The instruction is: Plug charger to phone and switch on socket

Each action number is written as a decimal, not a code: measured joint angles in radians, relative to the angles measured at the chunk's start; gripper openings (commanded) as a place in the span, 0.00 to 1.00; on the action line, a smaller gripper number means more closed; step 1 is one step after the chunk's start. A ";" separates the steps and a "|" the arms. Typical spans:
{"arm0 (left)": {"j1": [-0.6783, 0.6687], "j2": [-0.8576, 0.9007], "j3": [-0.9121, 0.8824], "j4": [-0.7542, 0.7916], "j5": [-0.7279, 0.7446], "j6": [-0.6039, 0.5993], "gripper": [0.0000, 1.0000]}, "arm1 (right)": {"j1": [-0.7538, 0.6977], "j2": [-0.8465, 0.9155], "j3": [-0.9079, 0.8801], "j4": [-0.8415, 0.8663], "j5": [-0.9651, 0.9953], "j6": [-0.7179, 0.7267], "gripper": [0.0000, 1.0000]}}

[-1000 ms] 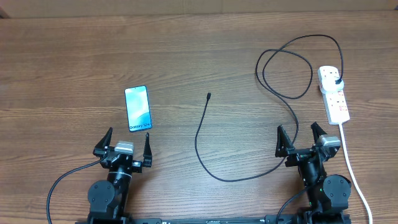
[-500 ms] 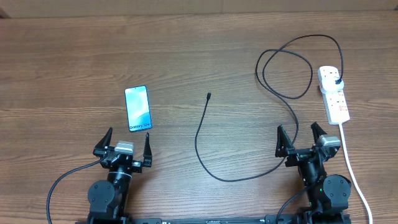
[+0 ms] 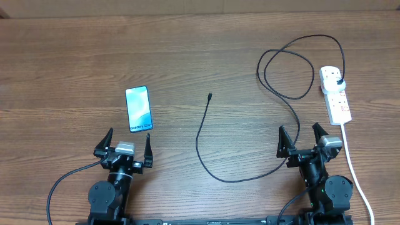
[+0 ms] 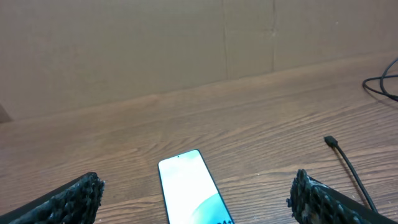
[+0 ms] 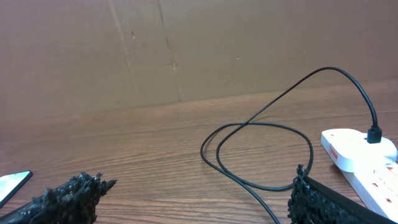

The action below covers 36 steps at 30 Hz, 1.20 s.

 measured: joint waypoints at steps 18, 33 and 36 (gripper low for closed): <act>0.000 0.000 0.000 0.000 -0.004 0.010 1.00 | 0.000 0.000 0.000 0.000 0.000 0.000 1.00; 0.000 0.006 0.004 0.014 0.043 -0.003 1.00 | 0.000 0.000 0.000 0.000 0.000 0.000 1.00; 0.000 0.062 0.053 -0.016 0.042 -0.006 1.00 | 0.000 0.000 0.000 0.000 0.000 0.000 1.00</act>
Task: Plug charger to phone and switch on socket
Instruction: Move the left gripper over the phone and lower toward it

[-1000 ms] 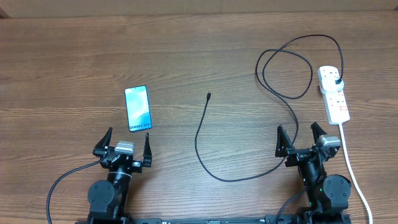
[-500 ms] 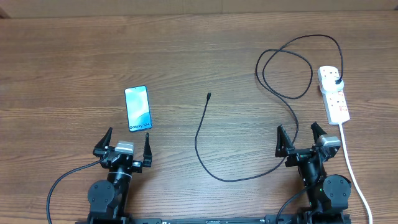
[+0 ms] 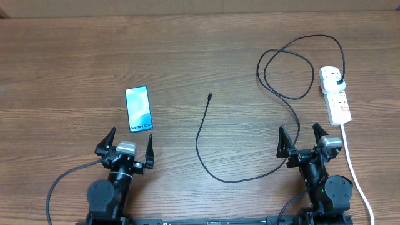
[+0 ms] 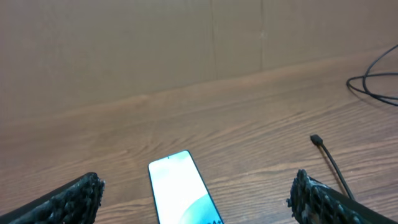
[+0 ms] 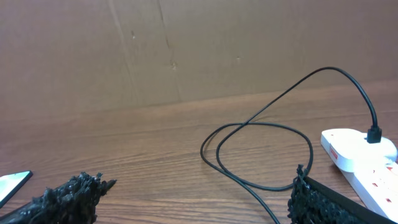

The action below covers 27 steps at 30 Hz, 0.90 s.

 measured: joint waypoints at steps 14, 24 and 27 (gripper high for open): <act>0.000 0.644 0.625 -0.229 0.001 -0.026 1.00 | 0.000 0.000 0.000 -0.001 0.000 0.000 1.00; 0.000 1.180 1.272 -0.814 0.069 -0.057 1.00 | 0.000 0.000 0.000 -0.001 0.000 0.000 1.00; 0.000 1.289 1.390 -0.900 0.094 -0.058 1.00 | 0.000 0.000 0.000 -0.001 0.000 0.001 1.00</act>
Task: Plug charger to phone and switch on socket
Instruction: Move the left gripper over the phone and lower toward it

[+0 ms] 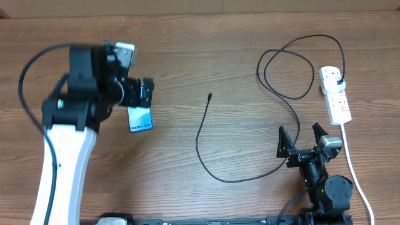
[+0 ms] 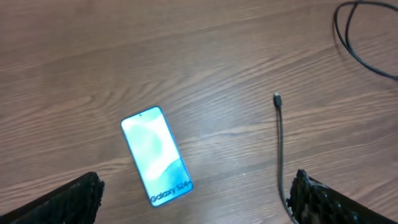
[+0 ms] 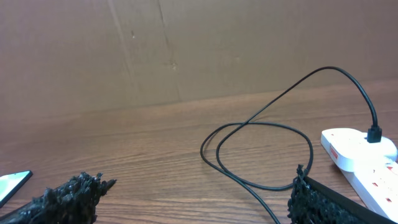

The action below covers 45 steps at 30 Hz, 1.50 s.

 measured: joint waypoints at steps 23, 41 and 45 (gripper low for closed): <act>0.000 0.351 0.047 0.021 -0.042 -0.228 1.00 | 0.000 0.000 0.000 0.000 0.000 0.000 1.00; 0.053 0.463 0.047 0.066 -0.103 -0.257 0.99 | 0.000 0.000 0.000 0.000 0.000 -0.001 1.00; 0.053 0.482 0.047 0.066 -0.103 -0.257 1.00 | 0.000 0.000 0.000 0.000 0.000 -0.001 1.00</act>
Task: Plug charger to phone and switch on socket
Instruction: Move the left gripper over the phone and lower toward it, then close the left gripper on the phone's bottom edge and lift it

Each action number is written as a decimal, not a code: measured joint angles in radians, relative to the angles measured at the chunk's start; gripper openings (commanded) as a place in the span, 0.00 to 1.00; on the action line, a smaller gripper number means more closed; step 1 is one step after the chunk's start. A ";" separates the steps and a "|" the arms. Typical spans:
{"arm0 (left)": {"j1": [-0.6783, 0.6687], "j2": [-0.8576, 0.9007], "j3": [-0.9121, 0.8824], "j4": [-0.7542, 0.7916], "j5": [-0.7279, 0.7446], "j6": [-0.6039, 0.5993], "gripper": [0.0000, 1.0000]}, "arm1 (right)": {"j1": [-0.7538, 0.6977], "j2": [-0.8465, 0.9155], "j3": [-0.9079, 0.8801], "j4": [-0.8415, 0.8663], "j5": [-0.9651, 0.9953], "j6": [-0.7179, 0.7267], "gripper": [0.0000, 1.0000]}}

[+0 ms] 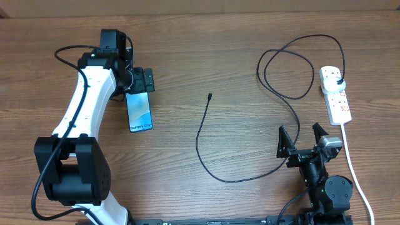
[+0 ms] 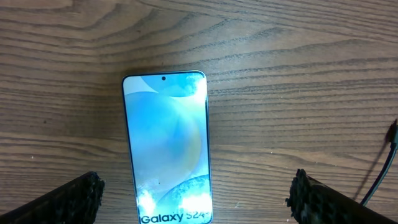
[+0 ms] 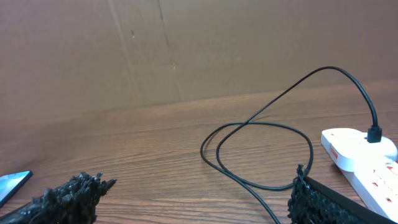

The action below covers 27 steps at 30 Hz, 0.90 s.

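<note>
The phone lies face up with its screen lit, left of centre on the wooden table; the left wrist view shows it as the phone reading "Galaxy S24". My left gripper hovers open over the phone's far end, its fingertips wide on either side. The black charger cable lies loose, its free plug right of the phone. The white power strip sits at the far right with the cable plugged in. My right gripper rests open at the near edge.
The cable loops across the table ahead of the right gripper, toward the power strip. The strip's white lead runs to the near edge. A brown cardboard wall backs the table.
My left gripper has come lower and closer over the phone, which now fills the middle of the left wrist view. The right arm, phone and cable have not moved.
Both grippers rested open at the near edge, the phone just ahead of the left one. The left gripper then turned slightly. Later it was raised high beyond the phone, looking down at it and the cable's plug. Now it hangs close above the phone.
</note>
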 measured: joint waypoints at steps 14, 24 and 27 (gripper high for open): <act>0.000 0.126 0.001 0.001 -0.003 -0.049 0.99 | 0.000 0.000 0.000 0.000 0.000 0.000 1.00; 0.000 0.201 0.001 0.019 -0.002 -0.044 0.97 | 0.000 0.000 0.000 0.000 0.000 0.000 1.00; 0.000 0.228 0.001 0.019 -0.002 -0.036 0.97 | 0.000 0.000 0.000 0.000 0.000 0.000 1.00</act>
